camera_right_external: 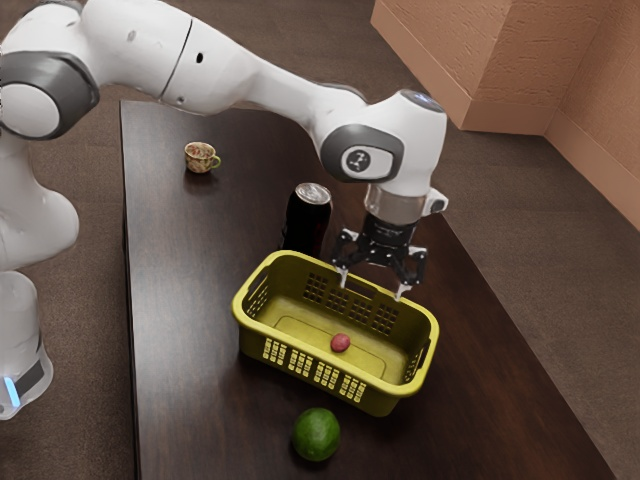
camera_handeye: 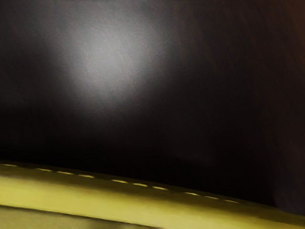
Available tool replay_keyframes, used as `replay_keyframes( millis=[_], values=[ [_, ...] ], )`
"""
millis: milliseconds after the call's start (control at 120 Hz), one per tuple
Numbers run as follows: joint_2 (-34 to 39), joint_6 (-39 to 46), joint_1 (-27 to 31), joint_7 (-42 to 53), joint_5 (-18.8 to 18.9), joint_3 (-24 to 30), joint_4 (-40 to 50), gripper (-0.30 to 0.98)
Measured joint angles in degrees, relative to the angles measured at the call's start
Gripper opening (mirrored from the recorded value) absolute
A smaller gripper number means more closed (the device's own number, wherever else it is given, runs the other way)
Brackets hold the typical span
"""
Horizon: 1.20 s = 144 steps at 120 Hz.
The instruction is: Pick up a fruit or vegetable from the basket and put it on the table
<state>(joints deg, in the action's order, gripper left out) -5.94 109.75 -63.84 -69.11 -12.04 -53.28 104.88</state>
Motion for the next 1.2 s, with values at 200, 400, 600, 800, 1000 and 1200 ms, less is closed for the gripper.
replay_keyframes(
  millis=[200,400,600,800,1000,1200],
  values=[
    [-2.93,1.45,-3.77,-5.10,0.13,-0.04,-1.25,0.69],
    [-3.14,2.69,-5.64,-8.32,0.04,-0.25,-0.11,0.68],
    [-2.22,4.59,-6.71,-9.47,1.37,-0.38,1.69,0.68],
    [-0.76,7.90,-6.83,-8.97,2.16,-0.42,5.73,0.68],
    [0.67,11.56,-6.81,-8.28,2.75,-0.37,9.11,0.68],
    [1.03,13.51,-6.86,-7.70,3.02,-0.39,10.85,0.68]
  ],
)
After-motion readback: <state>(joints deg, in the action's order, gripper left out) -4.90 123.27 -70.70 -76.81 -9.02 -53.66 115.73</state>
